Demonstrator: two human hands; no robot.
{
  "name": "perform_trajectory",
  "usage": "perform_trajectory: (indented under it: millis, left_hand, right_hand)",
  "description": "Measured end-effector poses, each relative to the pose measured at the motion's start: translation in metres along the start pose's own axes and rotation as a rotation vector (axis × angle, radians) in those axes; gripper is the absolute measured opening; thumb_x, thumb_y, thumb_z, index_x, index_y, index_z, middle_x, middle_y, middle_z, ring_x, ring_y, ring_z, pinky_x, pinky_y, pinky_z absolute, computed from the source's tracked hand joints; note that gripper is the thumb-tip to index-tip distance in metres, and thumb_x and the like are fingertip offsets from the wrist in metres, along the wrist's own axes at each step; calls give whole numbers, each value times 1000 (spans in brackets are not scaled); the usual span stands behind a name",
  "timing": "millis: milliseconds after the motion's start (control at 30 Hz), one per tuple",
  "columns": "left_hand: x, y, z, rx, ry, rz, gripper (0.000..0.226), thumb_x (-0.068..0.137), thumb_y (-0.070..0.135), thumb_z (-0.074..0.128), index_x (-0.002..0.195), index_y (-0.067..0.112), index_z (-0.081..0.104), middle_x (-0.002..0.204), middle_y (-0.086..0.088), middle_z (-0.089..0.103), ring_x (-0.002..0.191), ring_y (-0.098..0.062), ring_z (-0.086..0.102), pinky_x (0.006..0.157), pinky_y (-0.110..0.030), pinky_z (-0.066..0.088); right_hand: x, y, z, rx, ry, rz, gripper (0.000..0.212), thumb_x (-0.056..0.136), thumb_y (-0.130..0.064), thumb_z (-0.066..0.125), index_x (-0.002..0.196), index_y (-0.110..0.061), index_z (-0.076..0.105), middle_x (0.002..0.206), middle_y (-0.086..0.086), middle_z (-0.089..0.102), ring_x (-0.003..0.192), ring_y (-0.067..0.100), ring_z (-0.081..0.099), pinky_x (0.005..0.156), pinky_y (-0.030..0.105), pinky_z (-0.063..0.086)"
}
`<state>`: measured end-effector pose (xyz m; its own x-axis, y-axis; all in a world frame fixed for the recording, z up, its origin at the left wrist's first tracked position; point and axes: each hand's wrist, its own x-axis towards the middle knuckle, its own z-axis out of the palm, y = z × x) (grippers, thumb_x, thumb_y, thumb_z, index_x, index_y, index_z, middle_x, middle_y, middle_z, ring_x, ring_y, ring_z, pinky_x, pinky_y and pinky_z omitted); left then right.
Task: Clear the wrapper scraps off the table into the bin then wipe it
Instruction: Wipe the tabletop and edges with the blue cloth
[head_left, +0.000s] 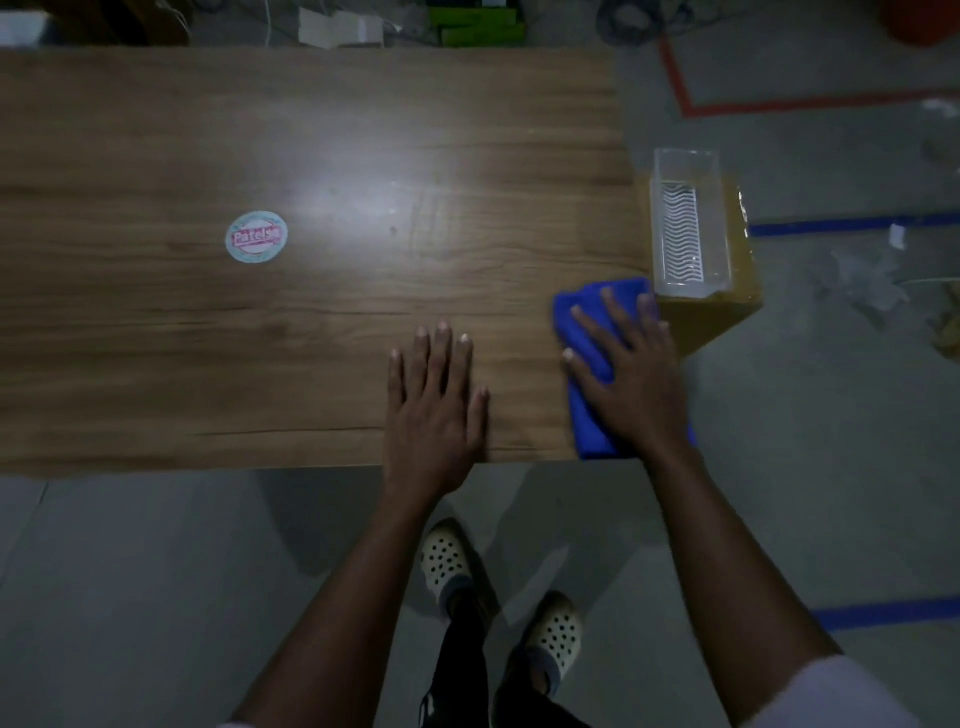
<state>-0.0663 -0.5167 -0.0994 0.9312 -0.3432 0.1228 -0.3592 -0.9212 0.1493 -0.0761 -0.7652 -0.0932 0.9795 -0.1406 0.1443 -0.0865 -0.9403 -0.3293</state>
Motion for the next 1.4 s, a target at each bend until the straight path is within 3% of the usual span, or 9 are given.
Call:
perform_trajectory:
  millis: [133, 267, 433, 600, 767, 933, 1033, 1267, 1400]
  left_hand:
    - [13, 4, -2, 15, -3, -79, 63, 99, 45, 35, 152, 12, 45, 161, -15, 38, 151, -33, 32, 123, -54, 19]
    - [24, 3, 4, 76, 55, -61, 51, 96, 40, 44, 136, 9, 57, 145, -17, 53, 131, -36, 51, 109, -55, 33]
    - [21, 1, 7, 9, 11, -24, 64, 104, 40, 28, 160, 11, 28, 169, -9, 20, 157, -29, 14, 124, -60, 7]
    - [38, 5, -3, 50, -45, -68, 63, 97, 43, 36, 147, 8, 48, 156, -15, 44, 144, -35, 39, 113, -67, 24]
    - [55, 5, -6, 74, 56, -65, 37, 95, 40, 44, 116, 11, 53, 124, -15, 53, 110, -33, 47, 101, -60, 35]
    - [57, -4, 5, 2, -46, -45, 63, 102, 40, 28, 158, 12, 31, 168, -9, 24, 156, -30, 19, 122, -60, 7]
    - [50, -3, 5, 1, -97, -5, 67, 104, 44, 21, 163, 13, 16, 172, -9, 7, 158, -31, 3, 123, -63, 2]
    - [40, -2, 4, -9, -52, 11, 65, 105, 47, 25, 163, 18, 23, 171, -9, 13, 158, -30, 8, 124, -61, 6]
    - [42, -9, 5, -37, 70, -34, 55, 100, 36, 40, 151, 15, 48, 161, -9, 40, 150, -32, 35, 120, -58, 22]
  right_hand:
    - [10, -52, 17, -72, 41, 351, 59, 100, -50, 36, 158, -37, 33, 170, -2, 17, 157, 36, 7, 126, 54, 10]
    - [-8, -84, 31, -86, -47, -39, 57, 102, -51, 35, 158, -38, 31, 170, -4, 16, 158, 32, 6, 127, 49, 8]
    - [-10, -22, 10, 3, -126, -368, 56, 100, -58, 47, 153, -41, 42, 167, -9, 27, 158, 26, 10, 126, 50, 16]
    - [14, -10, 1, -30, -32, 155, 59, 99, -58, 44, 155, -42, 38, 168, -9, 22, 158, 29, 8, 126, 53, 12]
    - [26, -52, 20, -98, 33, 362, 59, 102, -53, 36, 159, -40, 29, 171, -5, 13, 158, 32, 2, 126, 54, 5]
    - [-3, -80, 23, -82, -118, -114, 57, 107, -53, 25, 161, -37, 20, 171, -8, 8, 158, 28, -3, 127, 52, 6]
    - [-22, -42, 6, -99, -177, -263, 57, 107, -55, 29, 161, -38, 20, 171, -11, 9, 158, 25, -3, 126, 52, 11]
    - [6, -44, 8, -116, -22, 409, 58, 105, -54, 25, 161, -38, 21, 172, -6, 7, 158, 34, 0, 125, 57, 8]
    - [-2, -87, 26, -101, -126, -91, 56, 106, -51, 31, 160, -37, 27, 170, -8, 14, 158, 31, 3, 126, 54, 9]
